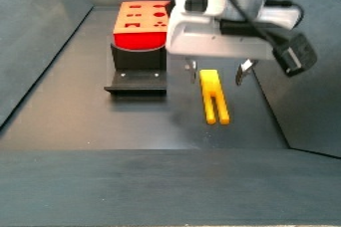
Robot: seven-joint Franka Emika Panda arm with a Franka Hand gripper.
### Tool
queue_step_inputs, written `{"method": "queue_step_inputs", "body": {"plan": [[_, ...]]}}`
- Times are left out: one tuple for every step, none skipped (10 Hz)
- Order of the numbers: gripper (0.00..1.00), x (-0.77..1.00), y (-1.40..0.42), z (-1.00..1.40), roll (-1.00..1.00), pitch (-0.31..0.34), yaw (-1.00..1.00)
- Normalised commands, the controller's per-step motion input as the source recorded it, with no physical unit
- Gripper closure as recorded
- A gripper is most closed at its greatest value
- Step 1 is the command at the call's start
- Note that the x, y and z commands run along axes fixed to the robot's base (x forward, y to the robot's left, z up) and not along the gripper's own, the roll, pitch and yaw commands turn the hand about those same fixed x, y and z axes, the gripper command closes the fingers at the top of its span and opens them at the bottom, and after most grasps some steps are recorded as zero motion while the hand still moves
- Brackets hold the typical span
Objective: Pick up the square-circle object. Move up. Rotate the square-circle object. Place the square-circle object on the fixture. Regrasp the square-circle object. Move to above the board. Insert the square-circle object.
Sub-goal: Rotate the square-circle object, then move up.
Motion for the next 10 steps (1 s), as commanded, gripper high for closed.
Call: {"method": "queue_step_inputs", "body": {"plan": [[0.00, 0.04, 0.02, -0.61, 0.01, -0.032, -0.01], [0.00, 0.04, 0.01, -0.44, 0.02, -0.040, -0.01], [0.00, 0.03, 0.01, -0.31, 0.02, -0.039, -0.01], [0.00, 0.03, 0.02, -0.19, 0.02, -0.037, -0.01], [1.00, 0.00, 0.00, 0.00, 0.00, 0.000, 0.00], [1.00, 0.00, 0.00, 0.83, 0.00, 0.000, 0.00], [1.00, 0.00, 0.00, 0.83, 0.00, 0.000, 0.00], [1.00, -0.03, -0.01, 0.69, -0.01, 0.030, 0.00], [1.00, -0.02, -0.01, 0.55, -0.01, 0.043, 0.00], [1.00, -0.02, 0.00, 0.41, -0.01, 0.049, 0.00]]}}
